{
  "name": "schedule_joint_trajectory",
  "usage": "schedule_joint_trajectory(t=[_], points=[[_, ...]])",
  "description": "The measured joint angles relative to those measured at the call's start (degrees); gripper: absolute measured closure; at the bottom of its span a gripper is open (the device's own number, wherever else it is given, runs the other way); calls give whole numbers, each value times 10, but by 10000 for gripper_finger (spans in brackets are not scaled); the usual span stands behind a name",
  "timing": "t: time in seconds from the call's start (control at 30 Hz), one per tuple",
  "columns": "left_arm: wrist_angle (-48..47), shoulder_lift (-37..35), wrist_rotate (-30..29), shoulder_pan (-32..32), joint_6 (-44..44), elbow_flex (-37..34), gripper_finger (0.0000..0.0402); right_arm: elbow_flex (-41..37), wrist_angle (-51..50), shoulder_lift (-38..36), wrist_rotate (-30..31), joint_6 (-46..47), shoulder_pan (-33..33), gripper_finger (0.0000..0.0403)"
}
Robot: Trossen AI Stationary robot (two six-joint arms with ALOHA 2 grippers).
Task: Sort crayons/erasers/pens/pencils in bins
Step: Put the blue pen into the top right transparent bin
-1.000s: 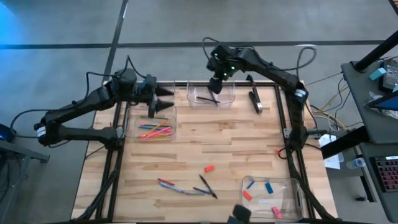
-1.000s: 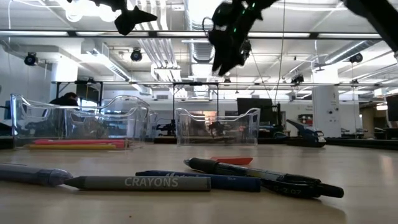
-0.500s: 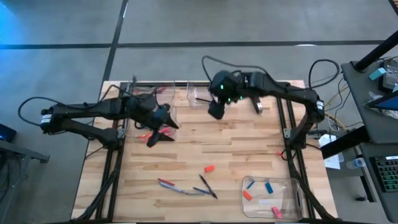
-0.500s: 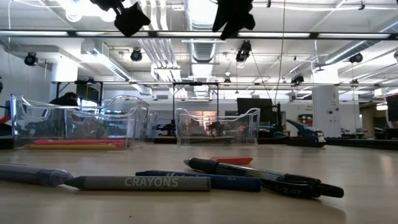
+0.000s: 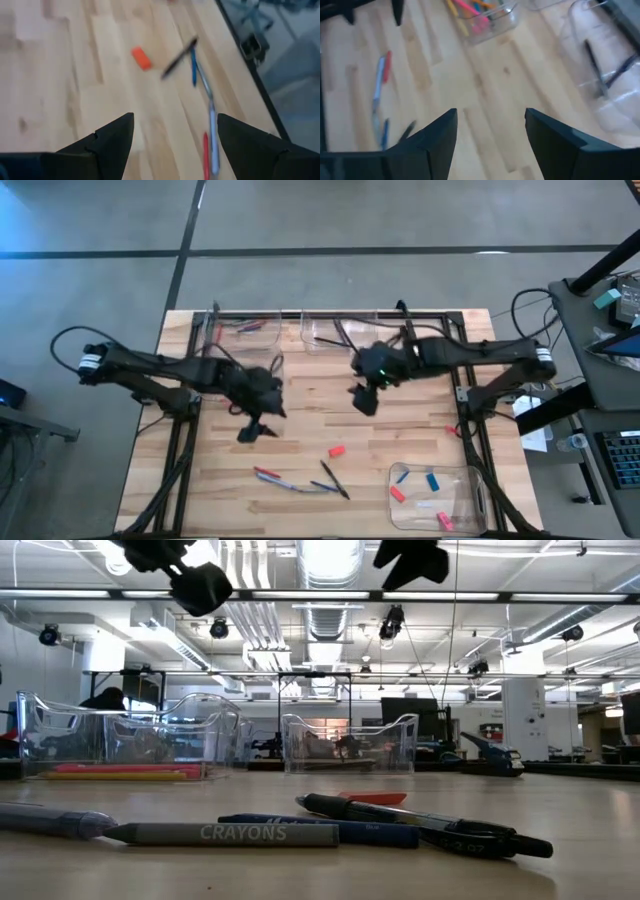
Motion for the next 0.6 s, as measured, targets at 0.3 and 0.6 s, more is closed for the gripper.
schedule_joint_trajectory(t=[0.3,0.6], points=[[-43,21,-89,-90,-83,3,132,-167,153,-116,76,45,96,182],[-41,21,-116,-114,-179,2,132,-281,249,-178,152,163,112,182]])
